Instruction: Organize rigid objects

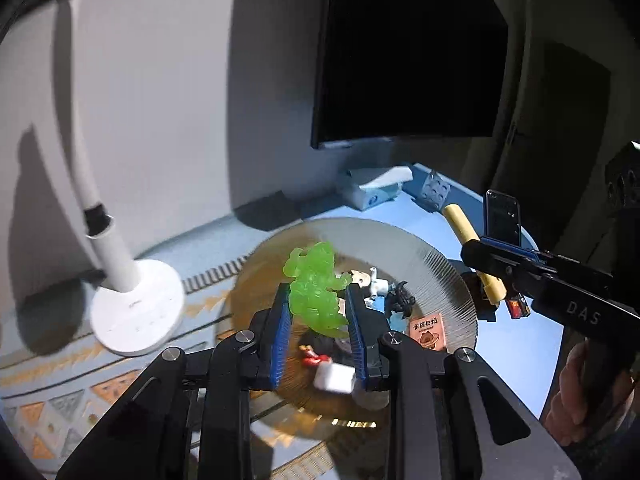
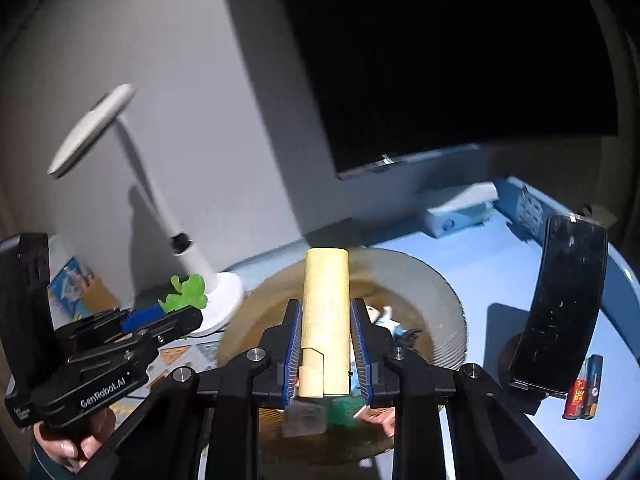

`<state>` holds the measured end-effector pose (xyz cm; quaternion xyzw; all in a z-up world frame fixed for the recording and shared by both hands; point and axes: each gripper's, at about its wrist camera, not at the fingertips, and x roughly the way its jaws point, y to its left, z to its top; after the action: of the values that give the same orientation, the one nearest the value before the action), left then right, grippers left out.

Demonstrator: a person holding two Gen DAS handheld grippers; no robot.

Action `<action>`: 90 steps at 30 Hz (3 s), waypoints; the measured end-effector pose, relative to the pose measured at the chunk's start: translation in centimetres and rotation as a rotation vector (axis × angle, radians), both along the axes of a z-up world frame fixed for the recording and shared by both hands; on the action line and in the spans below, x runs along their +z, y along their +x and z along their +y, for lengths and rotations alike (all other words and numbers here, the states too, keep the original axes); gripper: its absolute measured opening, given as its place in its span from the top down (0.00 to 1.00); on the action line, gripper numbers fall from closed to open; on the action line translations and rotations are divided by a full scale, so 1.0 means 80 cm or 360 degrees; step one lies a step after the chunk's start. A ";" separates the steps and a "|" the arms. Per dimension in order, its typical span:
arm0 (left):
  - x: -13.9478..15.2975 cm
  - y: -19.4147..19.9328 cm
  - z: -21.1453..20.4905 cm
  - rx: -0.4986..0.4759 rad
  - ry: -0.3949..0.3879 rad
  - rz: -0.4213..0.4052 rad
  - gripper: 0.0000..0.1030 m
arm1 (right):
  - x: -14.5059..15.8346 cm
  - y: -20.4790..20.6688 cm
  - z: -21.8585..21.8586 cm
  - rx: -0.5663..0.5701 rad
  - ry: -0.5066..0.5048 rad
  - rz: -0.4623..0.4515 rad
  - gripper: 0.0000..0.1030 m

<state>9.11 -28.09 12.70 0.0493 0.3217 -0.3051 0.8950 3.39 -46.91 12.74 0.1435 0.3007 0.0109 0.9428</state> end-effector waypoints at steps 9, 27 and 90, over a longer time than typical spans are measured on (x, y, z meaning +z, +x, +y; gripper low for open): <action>-0.056 0.036 -0.032 -0.0013 0.0078 0.0188 0.77 | -0.069 0.044 -0.031 -0.0081 0.0094 0.0254 0.77; -0.031 0.008 0.017 0.0121 -0.0021 0.0059 0.31 | -0.056 0.020 0.007 -0.0052 -0.0144 0.0204 0.40; -0.124 -0.081 0.304 0.0830 -0.0064 -0.0080 0.01 | -0.113 -0.006 0.298 0.0199 -0.0527 -0.0107 0.00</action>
<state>2.60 -3.76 2.76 -0.0454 0.2951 -0.0691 0.9519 2.94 -23.10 3.67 -0.0331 0.2749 0.0248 0.9606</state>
